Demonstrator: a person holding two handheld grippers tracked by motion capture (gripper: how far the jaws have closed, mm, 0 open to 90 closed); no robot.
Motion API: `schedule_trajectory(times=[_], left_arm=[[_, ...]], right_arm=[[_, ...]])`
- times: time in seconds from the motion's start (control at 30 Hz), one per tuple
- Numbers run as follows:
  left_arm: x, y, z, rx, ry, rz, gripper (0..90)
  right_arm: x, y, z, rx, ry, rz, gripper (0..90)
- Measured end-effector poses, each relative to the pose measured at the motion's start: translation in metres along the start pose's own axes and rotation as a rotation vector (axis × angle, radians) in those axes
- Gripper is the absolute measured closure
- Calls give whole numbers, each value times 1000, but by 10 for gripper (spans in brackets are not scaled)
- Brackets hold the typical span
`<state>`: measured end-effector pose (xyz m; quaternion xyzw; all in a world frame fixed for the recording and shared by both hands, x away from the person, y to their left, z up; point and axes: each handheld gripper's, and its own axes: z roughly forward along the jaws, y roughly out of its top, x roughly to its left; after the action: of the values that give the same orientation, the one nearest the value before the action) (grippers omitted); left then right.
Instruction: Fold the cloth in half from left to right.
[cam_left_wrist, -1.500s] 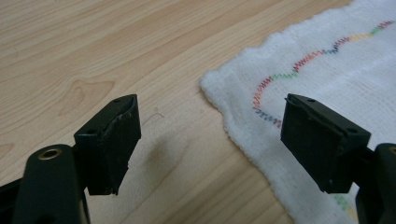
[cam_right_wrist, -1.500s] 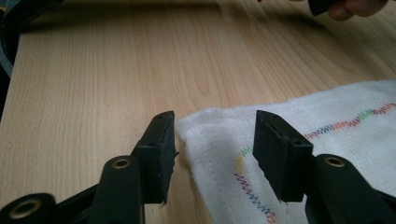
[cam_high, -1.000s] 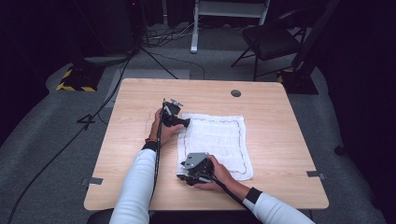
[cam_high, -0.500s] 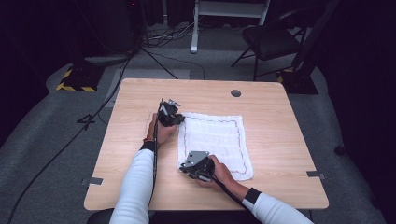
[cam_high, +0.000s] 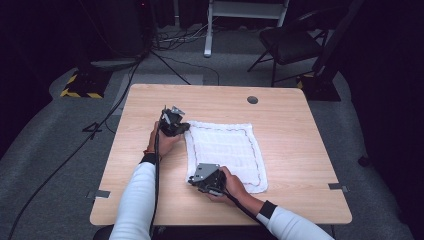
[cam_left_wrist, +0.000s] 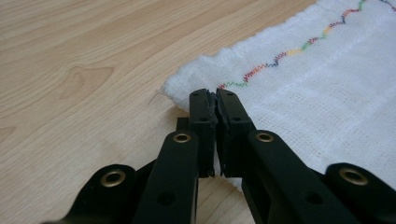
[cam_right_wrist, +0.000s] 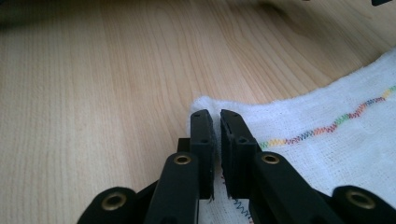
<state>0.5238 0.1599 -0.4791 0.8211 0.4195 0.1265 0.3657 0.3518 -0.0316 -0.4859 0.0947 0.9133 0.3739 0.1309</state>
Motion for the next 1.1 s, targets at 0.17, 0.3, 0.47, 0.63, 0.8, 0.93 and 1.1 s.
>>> schedule_trajectory(times=[0.17, 0.3, 0.47, 0.63, 0.8, 0.93, 1.1], left_arm=[[7, -2, -12, -15, 9, -5, 860], [9, -2, -17, -25, 19, -1, 861], [2, 7, -19, -45, 18, 14, 862], [-9, 20, -17, -63, 11, 30, 863], [-24, 35, -10, -63, 6, 57, 864], [-35, 44, -4, -73, -5, 73, 865], [-53, 56, 6, -79, -19, 99, 864]], right_arm=[[1, 9, 0, -16, 2, -5, 843], [1, 13, -3, -21, -4, -14, 844], [-3, 11, -15, -42, -17, 6, 845], [-12, 1, -39, -83, -50, 39, 849], [-21, -15, -61, -97, -76, 78, 850], [-26, -25, -77, -105, -97, 95, 851], [-30, -40, -98, -111, -127, 115, 851]])
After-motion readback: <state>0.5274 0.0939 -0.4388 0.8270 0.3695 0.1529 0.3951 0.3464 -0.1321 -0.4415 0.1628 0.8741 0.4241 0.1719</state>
